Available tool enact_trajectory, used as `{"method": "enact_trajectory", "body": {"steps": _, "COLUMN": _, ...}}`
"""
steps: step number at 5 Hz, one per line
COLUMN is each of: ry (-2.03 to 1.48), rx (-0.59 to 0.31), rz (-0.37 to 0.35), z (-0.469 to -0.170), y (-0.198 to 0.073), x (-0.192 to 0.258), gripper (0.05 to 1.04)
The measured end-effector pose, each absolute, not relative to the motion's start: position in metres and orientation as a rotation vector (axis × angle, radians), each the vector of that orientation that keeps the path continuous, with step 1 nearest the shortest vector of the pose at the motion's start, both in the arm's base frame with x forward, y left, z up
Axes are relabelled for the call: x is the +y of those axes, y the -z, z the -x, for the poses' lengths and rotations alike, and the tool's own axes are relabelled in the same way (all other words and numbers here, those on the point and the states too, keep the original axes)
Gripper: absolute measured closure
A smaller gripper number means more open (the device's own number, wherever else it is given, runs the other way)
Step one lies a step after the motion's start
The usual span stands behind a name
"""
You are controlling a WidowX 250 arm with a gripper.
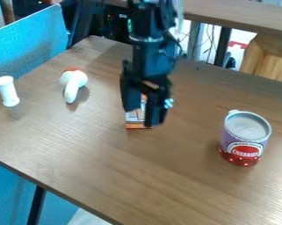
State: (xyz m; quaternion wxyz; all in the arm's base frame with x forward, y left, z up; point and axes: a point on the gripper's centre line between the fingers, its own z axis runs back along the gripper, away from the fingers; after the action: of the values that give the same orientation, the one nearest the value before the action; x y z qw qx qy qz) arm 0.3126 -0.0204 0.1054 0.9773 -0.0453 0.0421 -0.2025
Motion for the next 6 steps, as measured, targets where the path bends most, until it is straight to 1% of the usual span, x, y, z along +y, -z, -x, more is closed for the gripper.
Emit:
{"method": "enact_trajectory", "body": {"steps": 1, "ry": 0.286, "rx": -0.086, "rz": 0.084, "z": -0.317, "y": -0.103, "x": -0.007, "gripper": 0.083}}
{"method": "enact_trajectory", "body": {"steps": 2, "ry": 0.282, "rx": -0.101, "rz": 0.014, "z": -0.324, "y": -0.12, "x": 0.006, "gripper": 0.083}}
{"method": "enact_trajectory", "body": {"steps": 3, "ry": 0.35, "rx": -0.13, "rz": -0.078, "z": -0.332, "y": -0.125, "x": 0.004, "gripper": 0.083}}
{"method": "enact_trajectory", "body": {"steps": 4, "ry": 0.467, "rx": -0.165, "rz": -0.117, "z": -0.345, "y": -0.135, "x": -0.009, "gripper": 0.083}}
{"method": "enact_trajectory", "body": {"steps": 5, "ry": 0.571, "rx": -0.132, "rz": -0.144, "z": -0.358, "y": -0.134, "x": -0.005, "gripper": 0.083}}
{"method": "enact_trajectory", "body": {"steps": 6, "ry": 0.634, "rx": -0.06, "rz": -0.165, "z": -0.371, "y": -0.126, "x": -0.001, "gripper": 0.083}}
